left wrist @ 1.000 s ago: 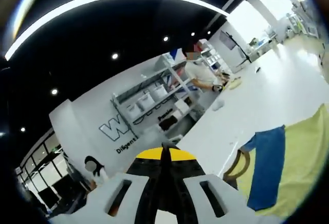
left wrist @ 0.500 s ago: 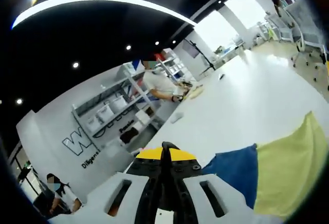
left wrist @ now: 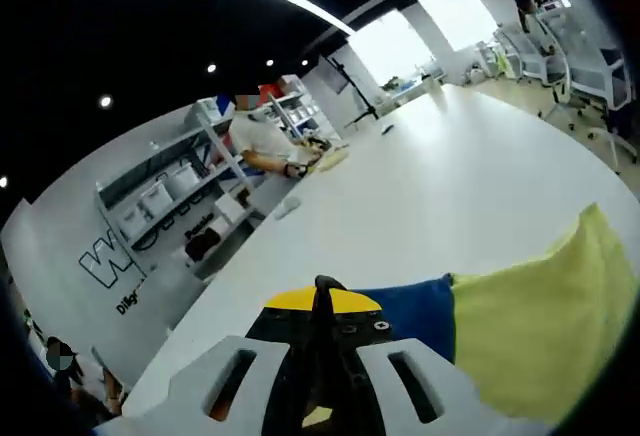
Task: Fold the garment on the visible template until the final outline fits inside the template.
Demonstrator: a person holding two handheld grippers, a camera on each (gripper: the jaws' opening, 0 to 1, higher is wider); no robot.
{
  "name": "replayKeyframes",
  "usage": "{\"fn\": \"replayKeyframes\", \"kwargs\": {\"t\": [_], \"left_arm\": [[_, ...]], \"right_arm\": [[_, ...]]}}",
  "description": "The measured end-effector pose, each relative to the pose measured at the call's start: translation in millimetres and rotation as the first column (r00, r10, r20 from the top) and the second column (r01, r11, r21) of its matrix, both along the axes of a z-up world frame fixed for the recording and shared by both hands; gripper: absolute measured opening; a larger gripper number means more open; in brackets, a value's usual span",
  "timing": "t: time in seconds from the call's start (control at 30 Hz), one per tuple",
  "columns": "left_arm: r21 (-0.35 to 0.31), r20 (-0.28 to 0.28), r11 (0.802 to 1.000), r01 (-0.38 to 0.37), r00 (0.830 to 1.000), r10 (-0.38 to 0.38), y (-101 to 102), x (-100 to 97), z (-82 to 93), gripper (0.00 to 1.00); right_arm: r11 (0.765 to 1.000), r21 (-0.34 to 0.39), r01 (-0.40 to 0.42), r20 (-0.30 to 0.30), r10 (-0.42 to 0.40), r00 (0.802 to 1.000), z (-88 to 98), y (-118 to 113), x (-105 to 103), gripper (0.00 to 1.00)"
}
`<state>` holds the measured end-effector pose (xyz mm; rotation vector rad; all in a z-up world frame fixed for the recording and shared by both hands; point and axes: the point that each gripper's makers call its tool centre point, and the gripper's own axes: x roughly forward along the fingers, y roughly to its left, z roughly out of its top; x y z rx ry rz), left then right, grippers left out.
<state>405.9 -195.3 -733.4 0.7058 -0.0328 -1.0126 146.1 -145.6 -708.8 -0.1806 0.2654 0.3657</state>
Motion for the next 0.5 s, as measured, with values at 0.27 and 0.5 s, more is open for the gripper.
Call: {"fn": "replayKeyframes", "kwargs": {"t": [0.27, 0.5], "left_arm": [[0.059, -0.05, 0.997, 0.039, 0.998, -0.036, -27, -7.9, -43.3, 0.0], [0.104, -0.093, 0.992, 0.066, 0.994, -0.057, -47, -19.2, -78.1, 0.0]], "right_arm": [[1.0, 0.002, 0.0, -0.01, 0.0, 1.0, -2.2, -1, 0, 0.08], [1.0, 0.003, 0.003, -0.025, -0.002, 1.0, -5.4, -1, 1, 0.08]]}}
